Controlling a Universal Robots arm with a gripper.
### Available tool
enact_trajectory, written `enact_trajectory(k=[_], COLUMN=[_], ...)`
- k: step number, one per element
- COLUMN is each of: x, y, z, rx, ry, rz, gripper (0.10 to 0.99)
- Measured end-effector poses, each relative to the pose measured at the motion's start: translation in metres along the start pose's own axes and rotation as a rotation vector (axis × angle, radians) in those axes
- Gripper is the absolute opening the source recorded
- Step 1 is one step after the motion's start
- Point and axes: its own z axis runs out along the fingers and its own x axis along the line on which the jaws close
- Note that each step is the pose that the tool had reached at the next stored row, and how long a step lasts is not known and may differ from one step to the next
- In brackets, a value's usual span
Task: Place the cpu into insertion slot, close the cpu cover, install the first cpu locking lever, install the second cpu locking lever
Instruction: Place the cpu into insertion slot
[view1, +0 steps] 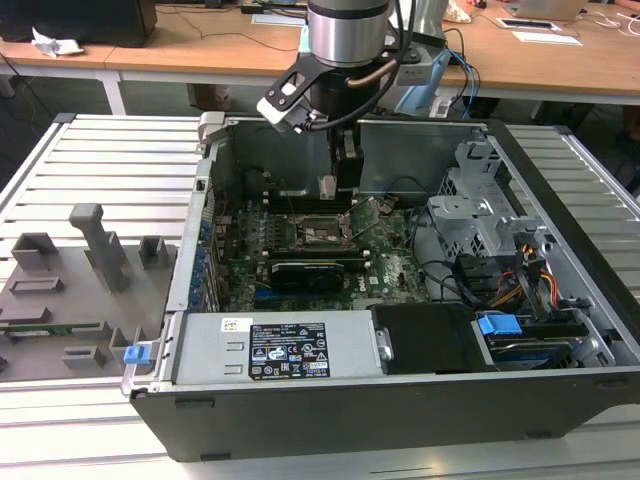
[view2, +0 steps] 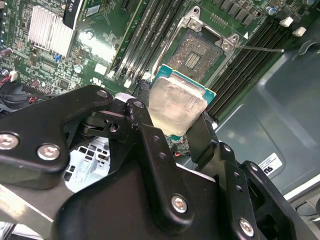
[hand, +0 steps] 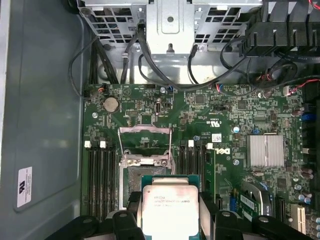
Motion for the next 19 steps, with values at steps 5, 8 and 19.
enact_trajectory(k=[5, 8, 19], x=[0.0, 0.0, -0.0001], y=[-0.0001, -0.0002, -0.0006], z=[0.0012, 0.0023, 0.0068], rx=[0.0, 0.0, 0.0], ry=[0.0002, 0.0002, 0.0002], rz=[0.0, 0.0, 0.0], gripper=[0.541, 0.541, 0.541])
